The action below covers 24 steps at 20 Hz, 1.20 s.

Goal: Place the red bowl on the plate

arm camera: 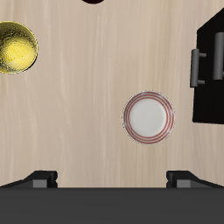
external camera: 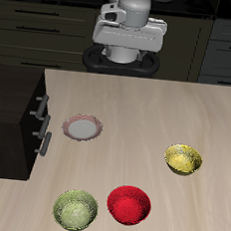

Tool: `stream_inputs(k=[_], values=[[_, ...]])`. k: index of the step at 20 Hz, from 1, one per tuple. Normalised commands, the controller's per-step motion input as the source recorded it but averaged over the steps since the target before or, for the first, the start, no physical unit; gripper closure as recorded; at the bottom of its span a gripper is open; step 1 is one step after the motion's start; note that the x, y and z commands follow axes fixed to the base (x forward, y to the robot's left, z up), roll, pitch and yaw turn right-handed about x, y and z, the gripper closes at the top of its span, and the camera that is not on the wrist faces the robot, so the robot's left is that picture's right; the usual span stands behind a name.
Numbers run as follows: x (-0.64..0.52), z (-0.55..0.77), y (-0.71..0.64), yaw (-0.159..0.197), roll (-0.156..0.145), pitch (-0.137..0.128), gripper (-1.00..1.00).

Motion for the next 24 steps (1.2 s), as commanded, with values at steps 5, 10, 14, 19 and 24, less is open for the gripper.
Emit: stream_inputs(k=[5,10,14,19,24], values=[[0.44,0.04,0.14,0.007,0.017,-0.004,-1.00],[0.23,0.01,0.08,-0.009,0.010,0.000,-1.00],[0.51,-0.02,0.13,-0.001,0.015,0.022,-1.00],[0.46,-0.01,0.06,-0.006,-0.007,0.016,-1.00],[0.30,0.05,0.10,0.015,0.000,-0.003,-1.00]])
